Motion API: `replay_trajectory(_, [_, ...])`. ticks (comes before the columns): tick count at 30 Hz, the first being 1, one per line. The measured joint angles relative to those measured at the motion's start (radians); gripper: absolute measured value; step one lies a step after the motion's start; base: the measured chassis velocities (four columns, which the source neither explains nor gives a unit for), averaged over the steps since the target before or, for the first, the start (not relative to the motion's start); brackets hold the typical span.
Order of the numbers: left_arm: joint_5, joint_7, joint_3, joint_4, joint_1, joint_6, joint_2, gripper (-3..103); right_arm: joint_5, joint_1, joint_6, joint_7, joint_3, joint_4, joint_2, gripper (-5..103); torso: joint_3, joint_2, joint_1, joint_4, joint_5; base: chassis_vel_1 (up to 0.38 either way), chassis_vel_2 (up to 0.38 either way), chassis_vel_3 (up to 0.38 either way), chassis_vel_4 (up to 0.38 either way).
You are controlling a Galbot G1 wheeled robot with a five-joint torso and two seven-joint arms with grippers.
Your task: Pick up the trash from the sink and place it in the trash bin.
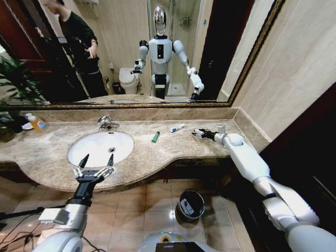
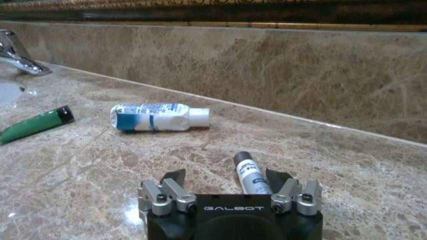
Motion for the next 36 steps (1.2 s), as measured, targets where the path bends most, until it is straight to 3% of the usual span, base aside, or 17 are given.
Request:
replay_trajectory(17, [0.000,0.000,0.000,0.000,0.000,0.000,0.000,100,0.034,-0.029,0.005,-0.001,0.031,-0.022,-0.013,82,0.000,0.000,0.000,0.0001,0.0002,0.000,0.000,0.000,0.000])
replay_trajectory(21, [0.000,0.000,0.000,0.000,0.000,0.000,0.000,100,0.050,-0.047,0.006,-0.001,0.050,-0.019,-0.022,54,0.000,0.000,0.000,-0.0002,-0.0002,0.000,0.000,0.000,0.000])
replay_trajectory(22, [0.000,0.000,0.000,0.000,0.000,0.000,0.000,100,0.050,-0.047,0.006,-0.001,0.050,-0.019,-0.022,54,0.000,0.000,0.000,-0.0002,-0.0002,0.000,0.000,0.000,0.000])
replay_trajectory(25, [0.000,0.000,0.000,0.000,0.000,0.000,0.000,100,0.050,-0.070,0.007,0.008,0.059,0.002,-0.022,38,0.000,0.000,0.000,-0.0004,-0.0004,0.000,0.000,0.000,0.000])
replay_trajectory(27, [0.000,0.000,0.000,0.000,0.000,0.000,0.000,100,0.051,-0.075,0.007,0.011,0.060,0.009,-0.022,38,0.000,0.000,0.000,-0.0004,-0.0003,0.000,0.000,0.000,0.000])
replay_trajectory(31, [0.000,0.000,0.000,0.000,0.000,0.000,0.000,100,0.070,-0.104,0.000,0.043,0.061,0.069,-0.030,18,0.000,0.000,0.000,-0.0001,0.0004,0.000,0.000,0.000,0.000])
replay_trajectory(36, [0.000,0.000,0.000,0.000,0.000,0.000,0.000,100,0.096,-0.141,-0.015,0.092,0.062,0.164,-0.055,11,0.001,0.000,0.000,0.0000,0.0010,0.000,0.000,0.000,0.000])
